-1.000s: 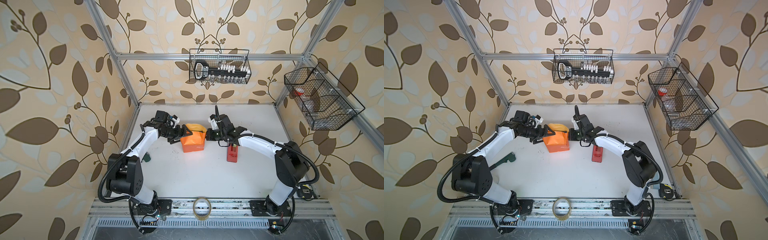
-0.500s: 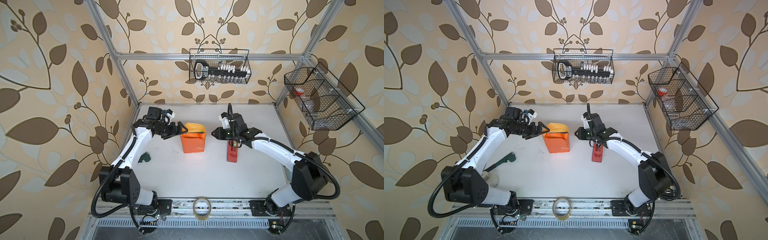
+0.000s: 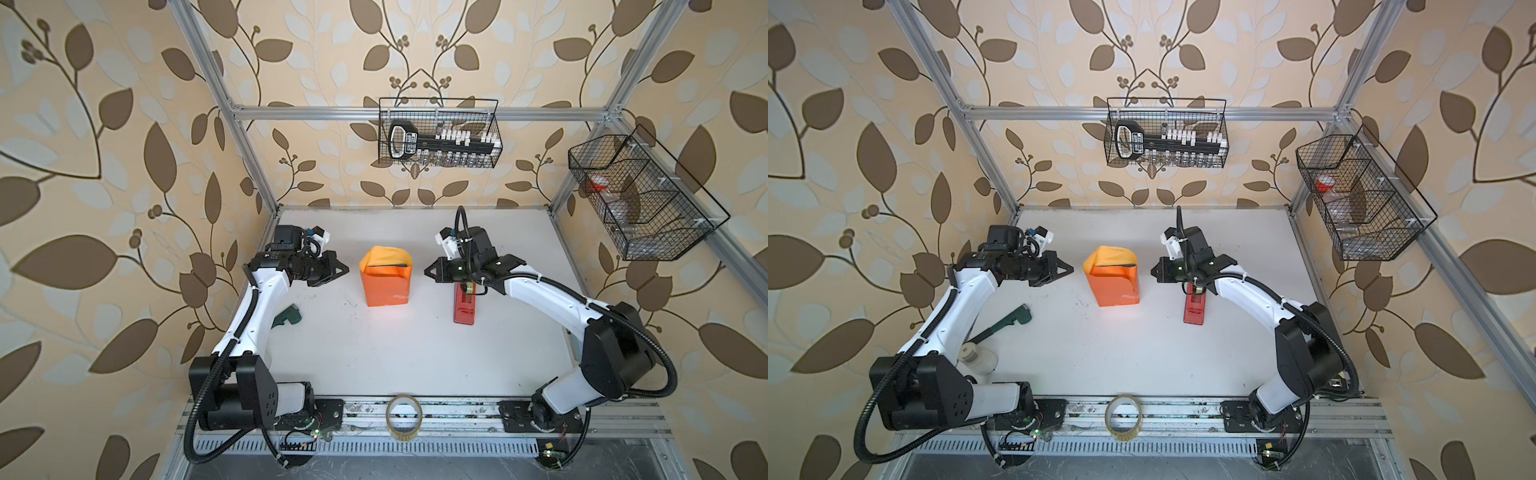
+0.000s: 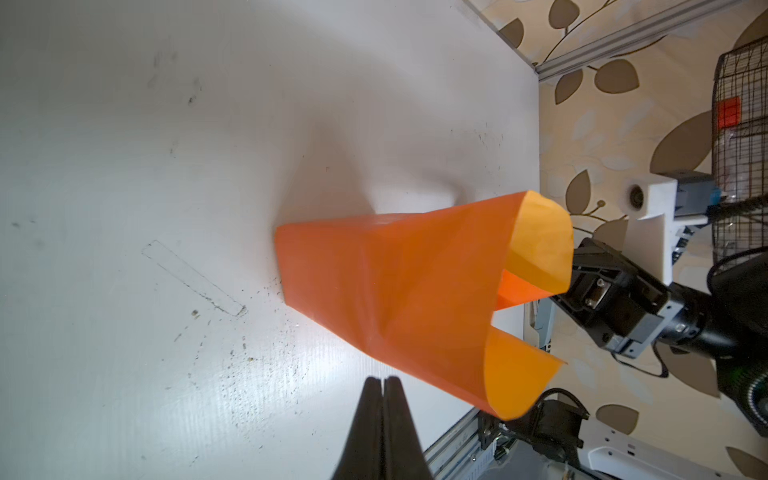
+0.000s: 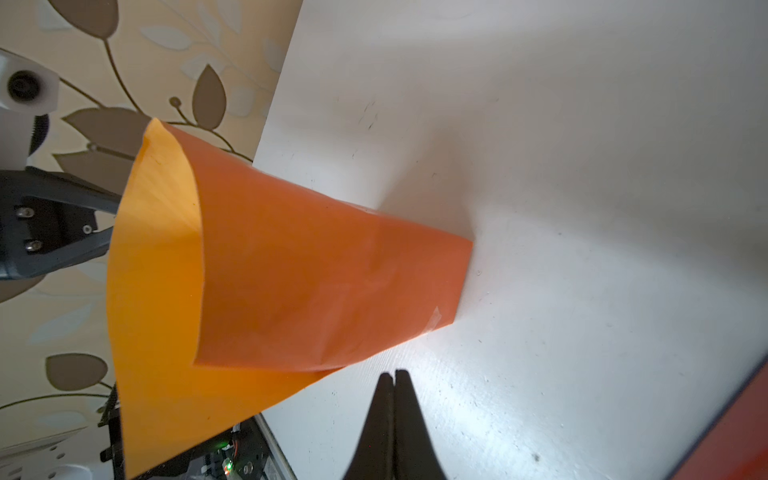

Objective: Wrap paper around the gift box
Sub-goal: 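Lift the box upright by its paper end with both grippers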

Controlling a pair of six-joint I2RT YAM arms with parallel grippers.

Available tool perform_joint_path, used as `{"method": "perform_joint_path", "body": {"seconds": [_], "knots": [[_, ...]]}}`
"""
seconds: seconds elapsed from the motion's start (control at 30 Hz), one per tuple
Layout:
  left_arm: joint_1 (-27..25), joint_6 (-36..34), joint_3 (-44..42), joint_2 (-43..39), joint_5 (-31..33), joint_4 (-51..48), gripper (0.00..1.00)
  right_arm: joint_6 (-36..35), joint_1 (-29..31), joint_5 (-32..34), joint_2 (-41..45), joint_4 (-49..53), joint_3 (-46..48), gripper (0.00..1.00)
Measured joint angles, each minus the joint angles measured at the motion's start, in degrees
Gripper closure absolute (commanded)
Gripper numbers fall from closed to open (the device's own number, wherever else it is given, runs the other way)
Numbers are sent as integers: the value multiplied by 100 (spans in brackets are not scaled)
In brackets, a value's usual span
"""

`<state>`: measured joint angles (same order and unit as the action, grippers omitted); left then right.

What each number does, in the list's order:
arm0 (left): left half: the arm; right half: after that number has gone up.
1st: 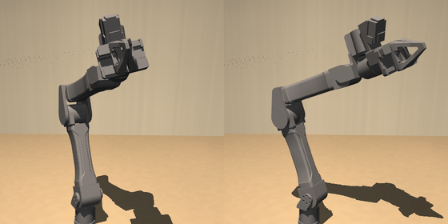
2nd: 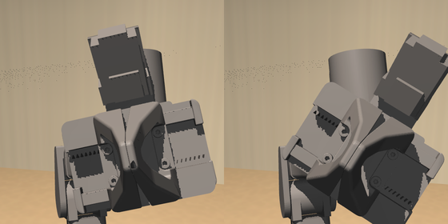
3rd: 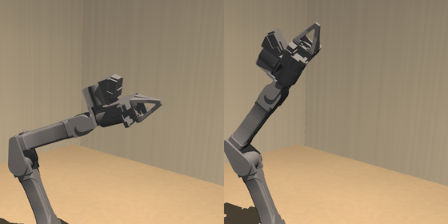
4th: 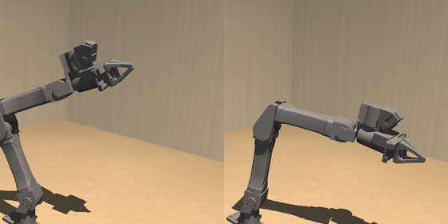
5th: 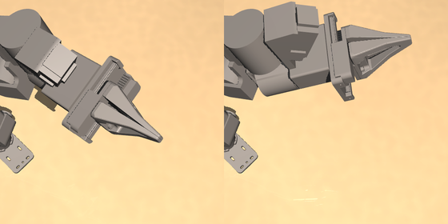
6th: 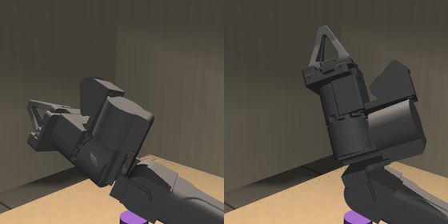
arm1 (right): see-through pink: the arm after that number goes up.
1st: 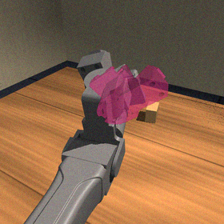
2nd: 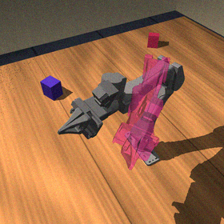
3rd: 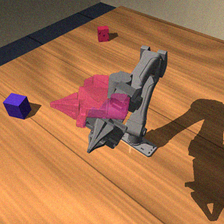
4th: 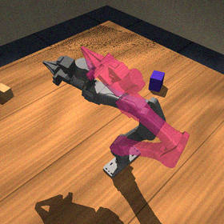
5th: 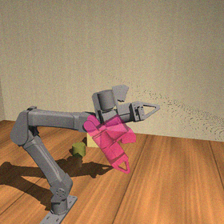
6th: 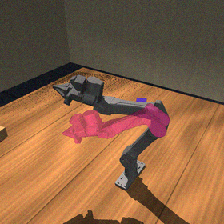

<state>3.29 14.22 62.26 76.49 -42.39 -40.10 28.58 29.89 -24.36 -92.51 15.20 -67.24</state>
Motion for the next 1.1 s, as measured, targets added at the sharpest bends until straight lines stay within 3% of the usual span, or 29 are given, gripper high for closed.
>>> {"method": "perform_joint_path", "body": {"seconds": [0.63,1.1], "knots": [[-673,422,-63,448,-396,601,100,-151,315,-223,-387,-2,-522,100],[-754,422,-42,551,-229,697,100,-297,140,-177,-463,107,-612,100]]}}
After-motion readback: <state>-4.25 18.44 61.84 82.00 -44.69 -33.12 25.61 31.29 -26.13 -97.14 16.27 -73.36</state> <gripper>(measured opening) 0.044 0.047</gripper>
